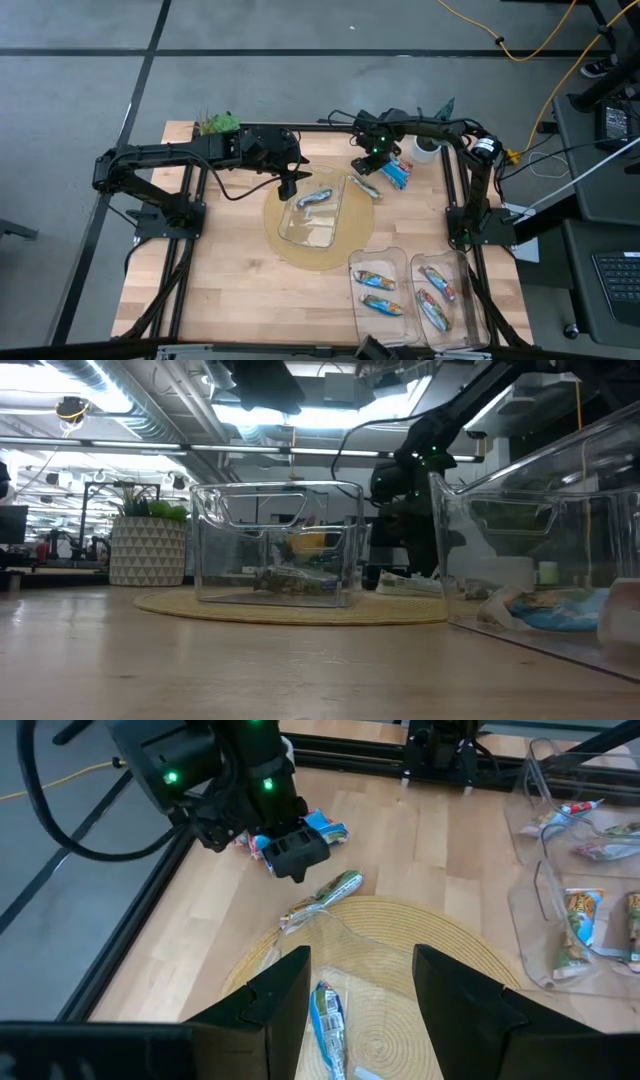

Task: Pick and place Granola Bars by type
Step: Put the yellow granola bar pack into the bottom left transparent bin

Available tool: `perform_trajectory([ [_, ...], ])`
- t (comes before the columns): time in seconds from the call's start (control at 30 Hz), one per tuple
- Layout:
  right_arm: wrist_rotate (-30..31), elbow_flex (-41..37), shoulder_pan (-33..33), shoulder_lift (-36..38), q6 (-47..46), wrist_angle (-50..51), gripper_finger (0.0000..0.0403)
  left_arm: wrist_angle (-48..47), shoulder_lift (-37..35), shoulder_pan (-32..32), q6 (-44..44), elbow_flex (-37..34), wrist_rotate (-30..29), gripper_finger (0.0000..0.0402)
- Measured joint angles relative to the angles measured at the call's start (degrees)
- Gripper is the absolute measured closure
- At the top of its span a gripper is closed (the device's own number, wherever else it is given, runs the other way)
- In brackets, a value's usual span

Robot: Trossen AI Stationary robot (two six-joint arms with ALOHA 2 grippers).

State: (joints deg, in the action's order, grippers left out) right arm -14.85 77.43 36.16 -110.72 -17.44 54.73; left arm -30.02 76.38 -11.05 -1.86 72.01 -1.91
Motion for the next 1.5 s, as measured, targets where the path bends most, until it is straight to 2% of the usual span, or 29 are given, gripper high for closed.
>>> perform_trajectory([
  [0.27,-0.3,0.6,-4.7,0.0,4.4,0.3,0.0260,0.0,0.0,0.0,-0.6,0.0,0.0,0.0233],
  [0.5,7.7,0.6,-8.8,0.0,8.5,-0.8,0.0259,0.2,0.0,0.0,-0.6,0.0,0.1,0.0233],
  [0.57,8.2,0.6,-9.3,0.0,9.0,-2.4,0.0252,0.2,0.0,0.0,-0.9,0.0,0.1,0.0233],
  [0.67,7.9,0.6,-9.9,0.0,9.0,-3.6,0.0224,0.2,0.0,0.1,-1.5,0.0,0.1,0.0233],
  [0.9,7.7,0.6,-10.6,0.0,8.7,-3.9,0.0126,0.2,0.0,1.0,-2.5,0.0,0.1,0.0233],
  [1.0,10.8,0.2,-10.5,-0.1,8.8,-5.0,0.0106,0.2,0.0,0.9,-2.8,0.0,0.1,0.0233],
  [1.1,12.8,-0.8,-10.5,-0.2,8.9,-6.1,0.0104,0.2,0.0,0.9,-2.9,0.0,0.1,0.0233],
  [1.5,12.7,-4.6,-10.5,-0.3,8.7,-9.0,0.0135,0.2,0.0,1.0,-3.6,0.0,0.1,0.0233],
])
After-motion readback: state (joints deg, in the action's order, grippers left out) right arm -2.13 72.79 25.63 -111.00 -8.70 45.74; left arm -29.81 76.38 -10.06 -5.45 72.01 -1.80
